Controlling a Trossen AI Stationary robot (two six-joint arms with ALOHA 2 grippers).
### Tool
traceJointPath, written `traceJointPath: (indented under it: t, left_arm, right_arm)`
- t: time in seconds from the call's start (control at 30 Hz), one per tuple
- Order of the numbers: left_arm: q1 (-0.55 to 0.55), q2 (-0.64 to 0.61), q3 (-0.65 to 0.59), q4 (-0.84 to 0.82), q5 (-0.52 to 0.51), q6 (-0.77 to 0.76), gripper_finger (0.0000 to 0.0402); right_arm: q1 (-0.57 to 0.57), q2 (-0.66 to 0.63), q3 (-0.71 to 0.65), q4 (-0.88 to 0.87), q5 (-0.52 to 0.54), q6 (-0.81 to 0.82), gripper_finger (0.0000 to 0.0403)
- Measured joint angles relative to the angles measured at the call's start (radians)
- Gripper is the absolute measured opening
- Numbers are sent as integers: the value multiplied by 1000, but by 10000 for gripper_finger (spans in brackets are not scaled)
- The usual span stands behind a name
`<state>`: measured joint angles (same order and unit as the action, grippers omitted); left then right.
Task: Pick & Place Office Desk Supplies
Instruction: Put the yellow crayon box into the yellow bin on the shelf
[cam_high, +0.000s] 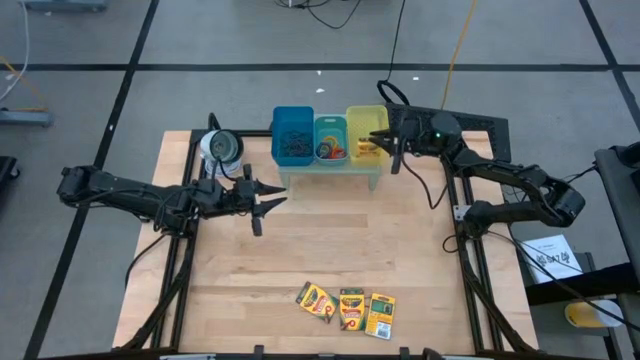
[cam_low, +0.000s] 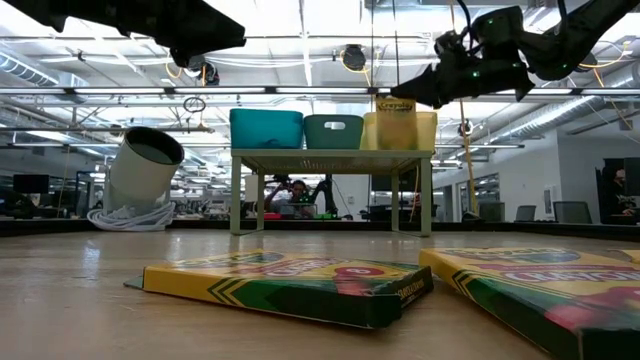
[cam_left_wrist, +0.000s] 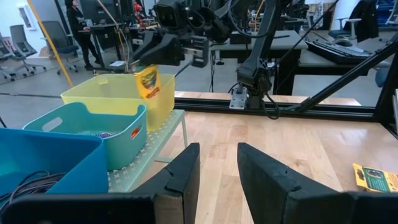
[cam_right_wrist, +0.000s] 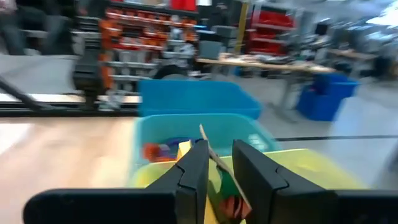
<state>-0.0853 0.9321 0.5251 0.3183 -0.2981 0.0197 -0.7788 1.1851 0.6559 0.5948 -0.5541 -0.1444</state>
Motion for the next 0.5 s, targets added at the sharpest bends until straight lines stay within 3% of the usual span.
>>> traceJointPath:
  t: [0.23,0.5]
  left_arm:
    - [0,0,0,0,0,1,118]
    - [0,0,0,0,0,1,118]
  right_arm:
    - [0,0,0,47,164,-99,66]
    - [19,0,0,96,162,-106,66]
